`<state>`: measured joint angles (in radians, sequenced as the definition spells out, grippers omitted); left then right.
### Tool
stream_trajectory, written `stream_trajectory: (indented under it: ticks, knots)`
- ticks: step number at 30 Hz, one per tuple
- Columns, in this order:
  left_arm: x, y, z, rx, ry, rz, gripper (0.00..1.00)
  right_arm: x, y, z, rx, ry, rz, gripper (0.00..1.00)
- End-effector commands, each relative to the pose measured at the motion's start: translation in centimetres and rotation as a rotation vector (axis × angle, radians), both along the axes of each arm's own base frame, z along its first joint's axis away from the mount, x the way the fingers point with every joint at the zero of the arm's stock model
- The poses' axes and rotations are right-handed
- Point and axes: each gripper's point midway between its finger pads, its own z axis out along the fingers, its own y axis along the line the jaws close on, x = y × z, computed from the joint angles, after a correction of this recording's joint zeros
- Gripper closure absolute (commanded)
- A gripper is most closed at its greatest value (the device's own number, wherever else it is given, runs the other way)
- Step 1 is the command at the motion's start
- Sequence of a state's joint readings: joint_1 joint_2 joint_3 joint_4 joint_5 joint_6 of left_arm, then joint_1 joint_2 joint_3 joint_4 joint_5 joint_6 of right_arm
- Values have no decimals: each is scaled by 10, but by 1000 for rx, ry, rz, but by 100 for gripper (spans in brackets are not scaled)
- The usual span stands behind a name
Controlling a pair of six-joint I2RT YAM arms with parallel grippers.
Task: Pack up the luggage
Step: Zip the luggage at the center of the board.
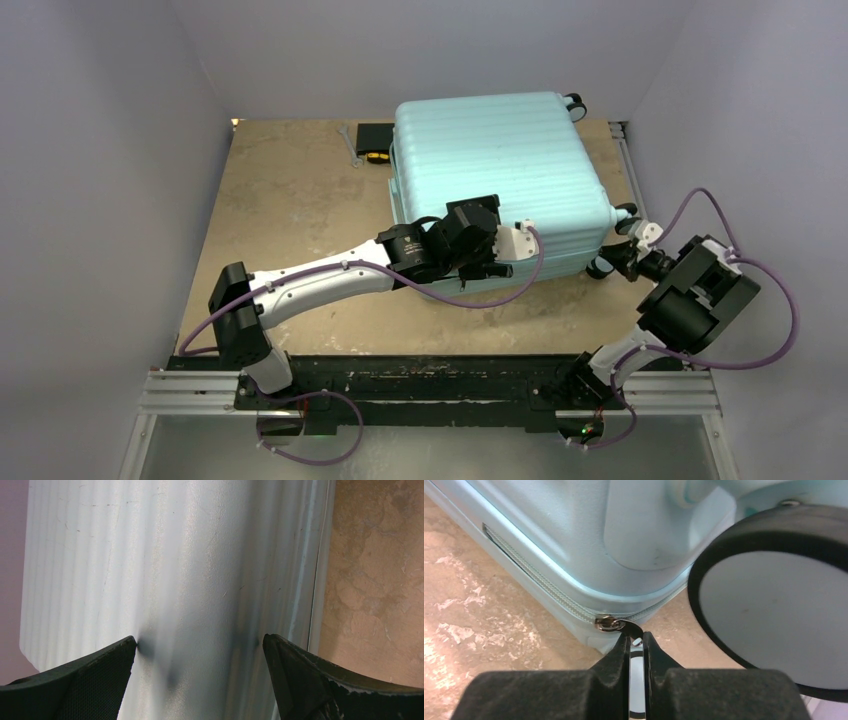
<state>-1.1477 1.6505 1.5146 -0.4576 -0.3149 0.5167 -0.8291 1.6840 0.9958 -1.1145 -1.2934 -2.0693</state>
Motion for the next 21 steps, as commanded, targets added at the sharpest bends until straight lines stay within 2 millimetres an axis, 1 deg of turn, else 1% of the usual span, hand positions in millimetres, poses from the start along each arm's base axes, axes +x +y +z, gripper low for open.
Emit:
stream_trajectory:
  ticks: [1,7,11,13,17,21]
  knots:
    - [-2,1,12,-32,-14,-3,1,9,9,16,-48,-127,44,100]
    - [0,4,18,-28,-35,5,1,-1,26,6,-74,-115,91,100]
    - [4,7,22,-31,-53,28,1,-14,44,1,-107,-133,132,100]
    - [4,9,25,-27,-60,28,1,-20,47,1,-130,-128,137,100]
    - [-1,15,30,-12,-65,5,1,-33,67,-2,-182,-128,199,100]
    - [-7,20,36,-8,-60,-26,1,-41,86,-1,-197,-138,254,100]
